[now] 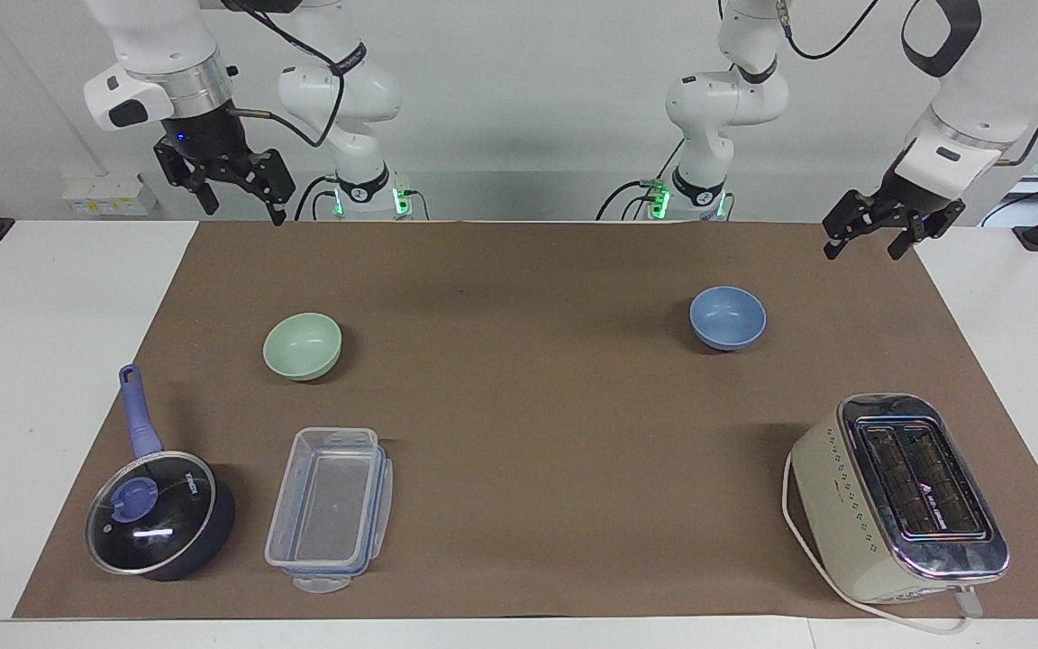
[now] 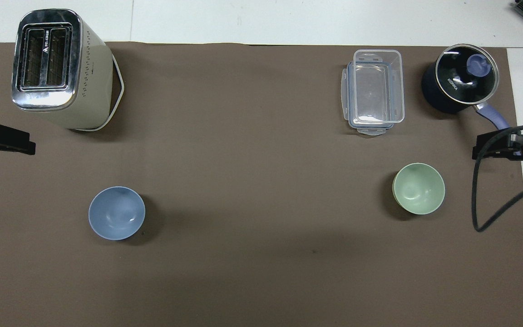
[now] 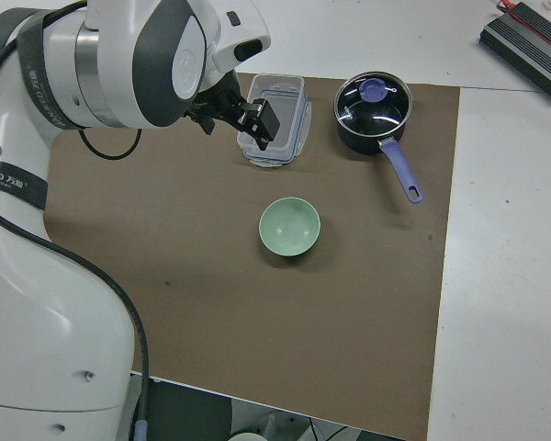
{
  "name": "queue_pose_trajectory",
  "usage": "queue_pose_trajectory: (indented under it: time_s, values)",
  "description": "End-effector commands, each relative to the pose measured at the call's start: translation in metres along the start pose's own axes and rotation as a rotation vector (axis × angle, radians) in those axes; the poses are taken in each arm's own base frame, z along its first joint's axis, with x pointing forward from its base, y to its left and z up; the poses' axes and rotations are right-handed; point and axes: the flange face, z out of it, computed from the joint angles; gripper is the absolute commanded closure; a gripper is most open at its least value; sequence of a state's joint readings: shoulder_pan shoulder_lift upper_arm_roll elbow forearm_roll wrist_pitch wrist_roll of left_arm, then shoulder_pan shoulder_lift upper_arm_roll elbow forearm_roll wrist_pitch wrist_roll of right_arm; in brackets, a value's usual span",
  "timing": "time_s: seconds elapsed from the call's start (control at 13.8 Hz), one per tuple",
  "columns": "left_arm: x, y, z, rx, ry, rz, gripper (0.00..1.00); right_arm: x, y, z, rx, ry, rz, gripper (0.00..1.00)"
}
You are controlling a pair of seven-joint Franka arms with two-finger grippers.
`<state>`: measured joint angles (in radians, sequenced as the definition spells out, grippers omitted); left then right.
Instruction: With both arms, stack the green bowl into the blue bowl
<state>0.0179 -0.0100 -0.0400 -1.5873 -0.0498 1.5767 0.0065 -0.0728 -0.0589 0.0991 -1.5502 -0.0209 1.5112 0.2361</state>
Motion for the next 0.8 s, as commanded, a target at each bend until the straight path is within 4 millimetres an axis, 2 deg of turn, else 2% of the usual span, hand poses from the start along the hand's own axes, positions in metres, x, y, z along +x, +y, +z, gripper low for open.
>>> queue_pose_trajectory:
  time_s: [0.0, 0.73]
  values:
    - [-0.0067, 0.004, -0.0018, 0.018, -0.008, 0.014, 0.0, -0.006, 0.0035, -0.0007, 0.003, 0.008, -0.003, 0.0]
    - [-0.0084, 0.0066, -0.0004, 0.019, -0.012, 0.021, 0.0, -0.0039, 0.0074, -0.0001, 0.003, 0.005, 0.005, 0.0]
